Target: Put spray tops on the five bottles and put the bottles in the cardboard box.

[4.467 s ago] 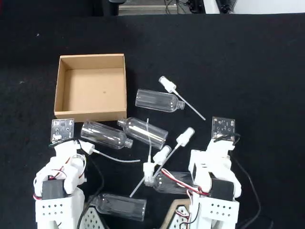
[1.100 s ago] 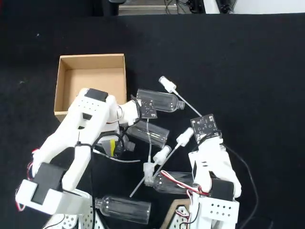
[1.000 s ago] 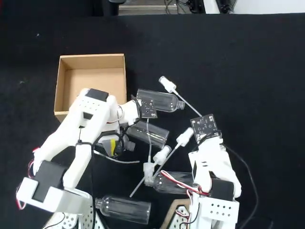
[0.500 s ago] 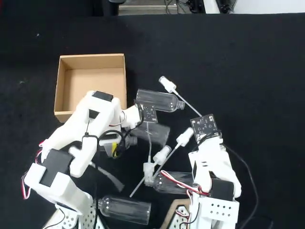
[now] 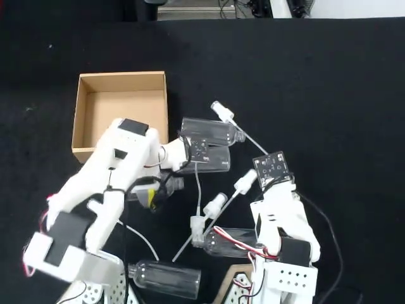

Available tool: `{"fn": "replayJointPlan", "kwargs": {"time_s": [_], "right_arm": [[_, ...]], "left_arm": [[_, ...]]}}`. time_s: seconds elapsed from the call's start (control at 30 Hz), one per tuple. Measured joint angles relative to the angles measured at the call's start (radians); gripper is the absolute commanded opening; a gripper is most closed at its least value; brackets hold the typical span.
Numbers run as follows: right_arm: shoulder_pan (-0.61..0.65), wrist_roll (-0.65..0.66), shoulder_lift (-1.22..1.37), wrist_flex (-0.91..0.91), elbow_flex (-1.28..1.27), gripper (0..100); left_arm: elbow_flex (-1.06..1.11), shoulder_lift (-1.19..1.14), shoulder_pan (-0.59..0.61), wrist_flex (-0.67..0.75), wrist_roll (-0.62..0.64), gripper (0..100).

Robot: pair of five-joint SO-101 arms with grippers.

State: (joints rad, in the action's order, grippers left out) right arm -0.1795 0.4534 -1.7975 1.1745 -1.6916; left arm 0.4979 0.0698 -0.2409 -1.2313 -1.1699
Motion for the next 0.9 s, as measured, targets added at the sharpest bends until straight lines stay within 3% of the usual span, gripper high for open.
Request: {"fn": "replayJointPlan", "kwargs": {"time_s": [0.23, 0.5, 0.73, 0.9], "right_arm": [[0.000, 0.000, 0.000, 0.000, 0.000, 1.8], [0.000, 0.000, 0.000, 0.000, 0.000, 1.8], [0.000, 0.018, 0.000, -0.014, 0.000, 2.8], [0.000, 0.121, 0.000, -0.068, 0.005, 14.7]], "left_arm": [[0.000, 0.192, -0.009, -0.101, 0.017, 24], [-0.015, 0.405, 0.012, -0.222, 0.180, 24], [-0.015, 0.598, 0.218, -0.222, 0.505, 24], [0.081, 0.736, 0.374, -0.218, 0.555, 24]]}}
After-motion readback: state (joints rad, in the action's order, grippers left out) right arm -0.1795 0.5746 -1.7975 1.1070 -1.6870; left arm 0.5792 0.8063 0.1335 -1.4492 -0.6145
